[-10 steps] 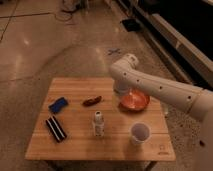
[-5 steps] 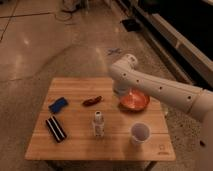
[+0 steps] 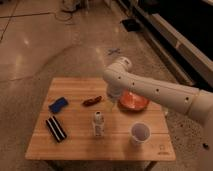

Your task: Knock the bottle over

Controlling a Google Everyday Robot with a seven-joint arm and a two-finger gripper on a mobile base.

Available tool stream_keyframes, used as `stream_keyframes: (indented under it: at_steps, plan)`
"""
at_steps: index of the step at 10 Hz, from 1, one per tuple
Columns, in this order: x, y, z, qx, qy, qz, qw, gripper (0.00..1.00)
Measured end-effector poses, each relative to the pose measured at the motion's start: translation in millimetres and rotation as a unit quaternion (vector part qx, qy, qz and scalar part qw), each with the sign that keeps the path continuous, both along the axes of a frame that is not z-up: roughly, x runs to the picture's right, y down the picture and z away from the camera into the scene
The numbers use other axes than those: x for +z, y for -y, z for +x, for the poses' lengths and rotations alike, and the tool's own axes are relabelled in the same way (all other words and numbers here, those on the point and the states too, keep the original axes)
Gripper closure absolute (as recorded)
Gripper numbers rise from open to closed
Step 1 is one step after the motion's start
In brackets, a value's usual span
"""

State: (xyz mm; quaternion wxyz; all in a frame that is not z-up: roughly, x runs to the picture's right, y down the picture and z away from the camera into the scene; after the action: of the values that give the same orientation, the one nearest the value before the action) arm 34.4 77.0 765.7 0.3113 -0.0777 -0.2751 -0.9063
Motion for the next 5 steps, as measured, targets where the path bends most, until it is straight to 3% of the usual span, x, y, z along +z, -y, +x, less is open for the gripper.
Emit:
stream_keyframes:
  at_steps: [5]
  plan:
    - [-36.6, -27.4, -34.7, 0.017, 0.056, -0.021, 0.9981, 0.2]
